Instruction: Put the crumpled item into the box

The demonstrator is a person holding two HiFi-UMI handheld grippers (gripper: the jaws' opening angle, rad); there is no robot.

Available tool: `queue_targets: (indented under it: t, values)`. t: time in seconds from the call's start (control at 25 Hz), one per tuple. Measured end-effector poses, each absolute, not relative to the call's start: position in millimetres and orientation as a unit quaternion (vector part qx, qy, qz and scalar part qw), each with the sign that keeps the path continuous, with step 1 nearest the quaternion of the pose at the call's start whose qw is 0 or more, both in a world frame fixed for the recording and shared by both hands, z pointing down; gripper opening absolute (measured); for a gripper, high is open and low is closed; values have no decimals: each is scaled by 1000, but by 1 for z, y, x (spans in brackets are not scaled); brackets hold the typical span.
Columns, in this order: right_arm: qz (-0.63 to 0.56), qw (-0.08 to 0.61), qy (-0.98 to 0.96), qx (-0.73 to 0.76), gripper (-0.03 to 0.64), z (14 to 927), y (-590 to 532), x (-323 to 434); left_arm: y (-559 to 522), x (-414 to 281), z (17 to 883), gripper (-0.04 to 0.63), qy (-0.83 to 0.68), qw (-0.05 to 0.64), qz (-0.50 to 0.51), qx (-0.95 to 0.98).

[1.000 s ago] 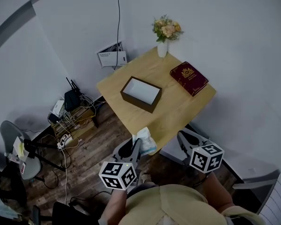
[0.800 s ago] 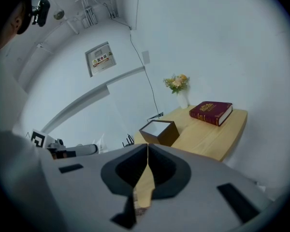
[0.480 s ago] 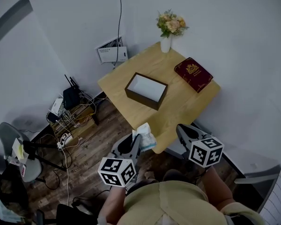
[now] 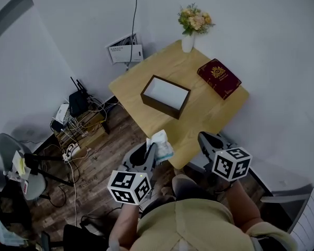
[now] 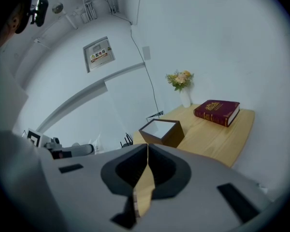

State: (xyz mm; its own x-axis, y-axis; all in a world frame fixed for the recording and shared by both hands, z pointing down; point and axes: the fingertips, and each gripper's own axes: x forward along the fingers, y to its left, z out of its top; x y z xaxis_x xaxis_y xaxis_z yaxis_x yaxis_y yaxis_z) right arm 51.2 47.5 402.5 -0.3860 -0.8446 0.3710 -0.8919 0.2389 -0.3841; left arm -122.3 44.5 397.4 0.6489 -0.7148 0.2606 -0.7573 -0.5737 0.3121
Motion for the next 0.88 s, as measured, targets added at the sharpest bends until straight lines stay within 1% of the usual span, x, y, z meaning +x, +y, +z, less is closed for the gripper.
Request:
queue_targets:
  t: [0.24, 0.88]
  values:
    - [275, 52, -796, 536, 29, 405, 17, 50, 24, -119, 400, 80, -427, 208, 53, 878]
    - [286, 59, -822, 489, 31, 406, -69, 56, -60, -93, 391, 80, -451, 196, 59, 869]
